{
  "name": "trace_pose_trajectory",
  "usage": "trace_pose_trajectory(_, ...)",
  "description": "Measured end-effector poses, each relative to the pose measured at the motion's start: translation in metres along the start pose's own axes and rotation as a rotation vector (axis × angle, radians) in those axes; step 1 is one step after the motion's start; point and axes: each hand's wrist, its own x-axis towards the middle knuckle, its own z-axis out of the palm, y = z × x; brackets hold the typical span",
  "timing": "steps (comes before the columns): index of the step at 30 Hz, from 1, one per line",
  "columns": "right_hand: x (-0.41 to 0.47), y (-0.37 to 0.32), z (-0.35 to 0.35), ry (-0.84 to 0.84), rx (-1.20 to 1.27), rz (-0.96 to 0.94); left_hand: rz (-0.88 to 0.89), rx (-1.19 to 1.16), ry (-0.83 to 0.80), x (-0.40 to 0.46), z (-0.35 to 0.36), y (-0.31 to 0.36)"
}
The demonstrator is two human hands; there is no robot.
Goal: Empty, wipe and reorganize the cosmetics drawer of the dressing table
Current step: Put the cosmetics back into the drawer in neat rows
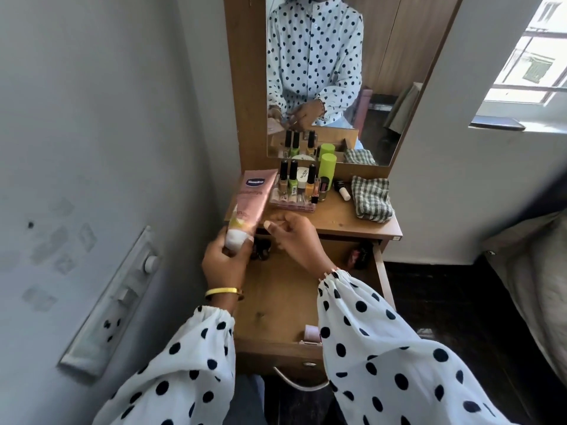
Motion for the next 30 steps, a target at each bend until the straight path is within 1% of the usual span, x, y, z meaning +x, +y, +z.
trace_pose_trajectory(3,-0.003,-0.008,0.012,0.04,0.178,0.049,-0.026,-0.042,-0.017,-0.021,-0.003,-0.004)
trace_pose_trajectory(6,-0.009,-0.012,0.014,0.1,0.285,0.09,-0.055,-0.112,0.002,-0.033,-0.013,-0.009)
trace_pose_trajectory(8,-0.011,-0.012,0.012,0.112,0.333,0.105,-0.045,-0.148,-0.016,-0.039,-0.021,-0.012)
trace_pose_trajectory(11,-0.014,-0.013,0.008,0.125,0.451,0.155,0.003,-0.16,-0.113,-0.04,-0.03,-0.017)
trace_pose_trajectory(15,-0.02,-0.007,0.002,0.145,0.587,0.225,-0.003,-0.173,-0.299,-0.031,-0.038,-0.02)
trace_pose_trajectory(19,-0.027,0.002,-0.004,0.108,0.696,0.198,-0.092,-0.228,-0.414,-0.028,-0.035,-0.019)
trace_pose_trajectory(22,-0.032,0.008,-0.008,0.077,0.738,0.171,-0.164,-0.247,-0.485,-0.029,-0.029,-0.016)
trace_pose_trajectory(25,-0.036,0.015,-0.012,0.035,0.773,0.17,-0.177,-0.237,-0.525,-0.03,-0.024,-0.016)
trace_pose_trajectory(27,-0.04,0.017,-0.013,-0.007,0.748,0.177,-0.179,-0.24,-0.539,-0.031,-0.021,-0.015)
trace_pose_trajectory(28,-0.042,0.018,-0.011,-0.011,0.728,0.184,-0.185,-0.241,-0.546,-0.032,-0.019,-0.016)
trace_pose_trajectory(30,-0.046,0.022,-0.009,0.034,0.692,0.193,-0.197,-0.249,-0.574,-0.034,-0.016,-0.015)
